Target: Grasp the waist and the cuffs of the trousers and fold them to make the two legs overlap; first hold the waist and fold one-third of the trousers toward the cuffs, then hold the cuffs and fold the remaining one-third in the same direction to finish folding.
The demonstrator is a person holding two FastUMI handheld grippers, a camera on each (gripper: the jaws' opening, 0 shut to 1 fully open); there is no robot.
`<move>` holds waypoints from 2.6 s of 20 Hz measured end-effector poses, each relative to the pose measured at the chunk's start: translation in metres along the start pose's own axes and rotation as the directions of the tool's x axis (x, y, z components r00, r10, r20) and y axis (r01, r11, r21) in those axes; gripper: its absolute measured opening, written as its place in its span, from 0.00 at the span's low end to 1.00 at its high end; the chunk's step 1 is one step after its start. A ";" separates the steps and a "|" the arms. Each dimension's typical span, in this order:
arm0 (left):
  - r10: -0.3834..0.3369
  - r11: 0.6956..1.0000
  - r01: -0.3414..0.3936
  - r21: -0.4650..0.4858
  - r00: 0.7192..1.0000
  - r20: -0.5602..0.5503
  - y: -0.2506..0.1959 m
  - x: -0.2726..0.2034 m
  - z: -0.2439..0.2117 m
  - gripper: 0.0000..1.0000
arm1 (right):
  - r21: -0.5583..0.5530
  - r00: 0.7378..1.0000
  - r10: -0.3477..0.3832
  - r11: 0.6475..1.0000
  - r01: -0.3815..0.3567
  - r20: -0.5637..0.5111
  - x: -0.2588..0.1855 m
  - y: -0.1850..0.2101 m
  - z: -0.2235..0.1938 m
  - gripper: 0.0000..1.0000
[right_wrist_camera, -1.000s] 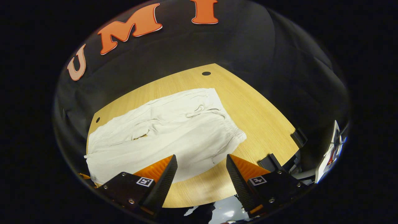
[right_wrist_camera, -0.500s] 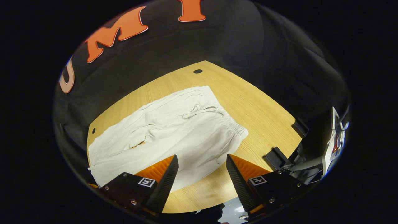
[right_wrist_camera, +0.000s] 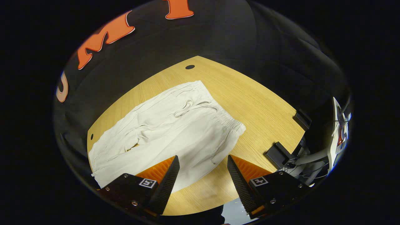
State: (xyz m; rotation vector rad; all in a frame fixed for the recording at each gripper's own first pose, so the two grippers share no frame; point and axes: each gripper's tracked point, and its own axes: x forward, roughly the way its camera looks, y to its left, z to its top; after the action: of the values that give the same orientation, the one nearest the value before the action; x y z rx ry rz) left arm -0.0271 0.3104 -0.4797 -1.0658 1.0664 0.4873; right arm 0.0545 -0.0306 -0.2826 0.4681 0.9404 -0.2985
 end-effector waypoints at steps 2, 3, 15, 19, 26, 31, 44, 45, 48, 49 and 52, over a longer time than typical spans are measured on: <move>0.009 1.000 -0.009 0.022 1.000 0.014 -0.004 0.002 -0.001 0.19 | 0.017 1.000 0.007 1.000 -0.007 -0.017 0.009 -0.007 0.006 0.93; 0.010 0.999 -0.010 0.034 1.000 0.025 -0.009 -0.002 -0.003 0.09 | 0.024 1.000 0.010 1.000 -0.010 -0.021 0.017 -0.013 0.008 0.93; 0.031 0.998 -0.037 0.041 0.990 0.134 -0.049 -0.043 0.014 0.04 | 0.198 0.990 -0.078 0.975 0.101 -0.121 0.086 -0.074 0.027 0.84; 0.040 0.996 -0.050 0.070 0.990 0.138 -0.062 -0.046 0.014 0.05 | 0.209 0.975 -0.108 0.967 0.148 -0.192 0.096 -0.079 0.022 0.75; 0.033 0.996 -0.044 0.075 0.989 0.143 -0.071 -0.049 0.008 0.05 | 0.295 0.956 -0.120 0.934 0.200 -0.267 0.107 -0.075 0.012 0.53; -0.002 0.997 -0.010 0.073 0.988 0.152 -0.087 -0.057 0.008 0.05 | 0.535 0.971 0.063 0.842 0.072 -0.230 0.104 -0.063 0.018 0.07; 0.024 0.957 -0.047 0.285 0.996 0.086 -0.156 -0.076 0.023 0.05 | 0.500 0.953 0.184 0.865 -0.040 -0.242 0.070 -0.038 0.070 0.05; 0.023 0.947 -0.046 0.317 0.997 0.075 -0.165 -0.076 0.026 0.06 | 0.493 0.950 0.187 0.869 -0.041 -0.251 0.069 -0.035 0.072 0.05; 0.040 0.911 -0.049 0.410 0.999 0.030 -0.183 -0.072 0.034 0.05 | 0.484 0.946 0.187 0.874 -0.036 -0.266 0.068 -0.028 0.081 0.05; 0.070 0.890 -0.072 0.449 0.997 0.021 -0.185 -0.070 0.037 0.05 | 0.496 0.944 0.196 0.867 -0.042 -0.264 0.068 -0.023 0.086 0.05; 0.069 0.856 -0.049 0.515 0.997 -0.021 -0.201 -0.057 0.045 0.07 | 0.487 0.950 0.182 0.872 -0.037 -0.254 0.066 -0.017 0.098 0.05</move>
State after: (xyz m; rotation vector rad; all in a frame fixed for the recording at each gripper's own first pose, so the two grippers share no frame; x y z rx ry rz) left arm 0.1226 0.2693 -0.3327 -0.5680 1.1807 0.2057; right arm 0.1520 -0.0980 -0.2924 1.0443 1.1253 -0.3646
